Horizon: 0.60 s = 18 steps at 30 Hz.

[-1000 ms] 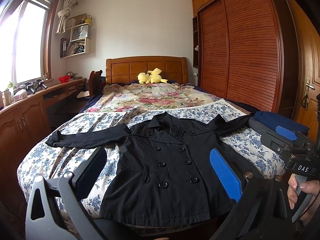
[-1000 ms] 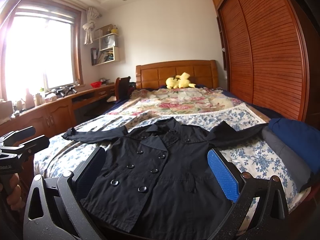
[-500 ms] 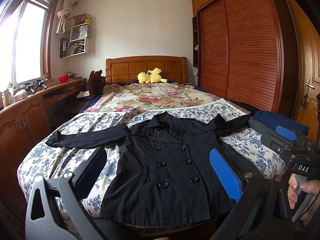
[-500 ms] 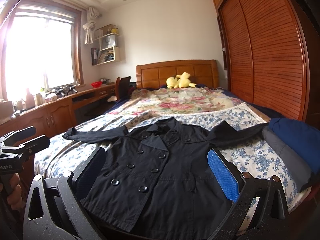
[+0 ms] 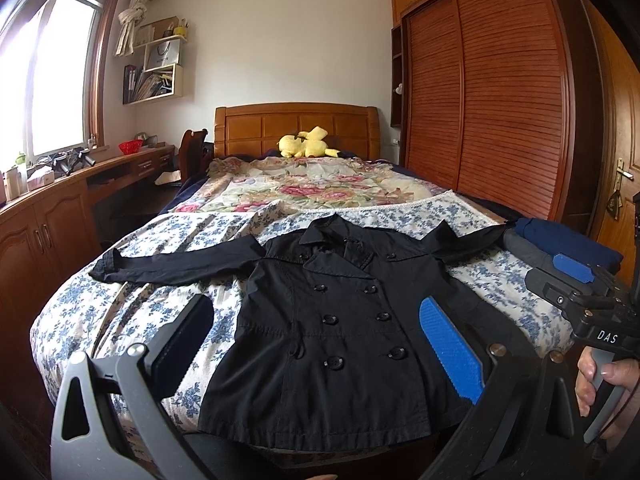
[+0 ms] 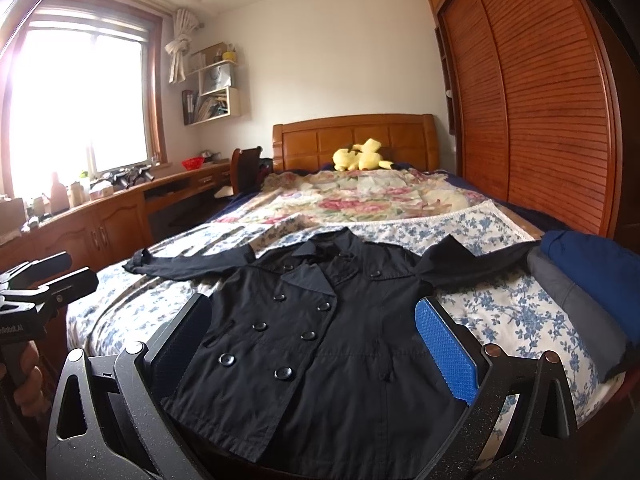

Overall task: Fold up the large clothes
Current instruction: 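Move the left tool to the cuff of the coat sleeve nearest it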

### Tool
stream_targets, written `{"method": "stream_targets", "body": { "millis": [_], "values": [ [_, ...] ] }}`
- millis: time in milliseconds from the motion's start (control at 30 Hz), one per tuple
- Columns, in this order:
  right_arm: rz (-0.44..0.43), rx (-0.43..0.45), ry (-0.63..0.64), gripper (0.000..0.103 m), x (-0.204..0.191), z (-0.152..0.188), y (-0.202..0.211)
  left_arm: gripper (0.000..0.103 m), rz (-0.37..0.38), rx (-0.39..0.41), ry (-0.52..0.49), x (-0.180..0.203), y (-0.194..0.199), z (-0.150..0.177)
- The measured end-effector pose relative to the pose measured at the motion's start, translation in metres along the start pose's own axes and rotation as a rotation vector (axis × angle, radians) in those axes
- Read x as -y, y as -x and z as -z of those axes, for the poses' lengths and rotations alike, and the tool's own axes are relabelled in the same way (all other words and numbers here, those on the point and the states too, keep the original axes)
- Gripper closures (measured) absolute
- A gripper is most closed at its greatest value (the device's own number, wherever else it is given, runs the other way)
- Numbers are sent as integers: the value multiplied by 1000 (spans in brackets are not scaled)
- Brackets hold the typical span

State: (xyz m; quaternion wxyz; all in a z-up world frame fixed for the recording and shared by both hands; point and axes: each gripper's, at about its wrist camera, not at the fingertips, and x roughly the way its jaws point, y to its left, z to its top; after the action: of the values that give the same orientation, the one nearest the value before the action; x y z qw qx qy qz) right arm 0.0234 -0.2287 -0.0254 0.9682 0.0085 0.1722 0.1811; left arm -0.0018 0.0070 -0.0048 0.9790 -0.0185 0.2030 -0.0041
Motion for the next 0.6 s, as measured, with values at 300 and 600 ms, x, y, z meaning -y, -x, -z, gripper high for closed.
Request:
{"method": "stream_targets", "body": {
  "millis": [300, 600],
  "values": [
    [-78, -64, 40, 0, -5, 19, -64, 0, -55, -77, 25, -33, -51, 24],
    [-151, -159, 83, 0, -18, 31, -151, 0, -106, -159, 65, -79, -108, 48]
  ]
}}
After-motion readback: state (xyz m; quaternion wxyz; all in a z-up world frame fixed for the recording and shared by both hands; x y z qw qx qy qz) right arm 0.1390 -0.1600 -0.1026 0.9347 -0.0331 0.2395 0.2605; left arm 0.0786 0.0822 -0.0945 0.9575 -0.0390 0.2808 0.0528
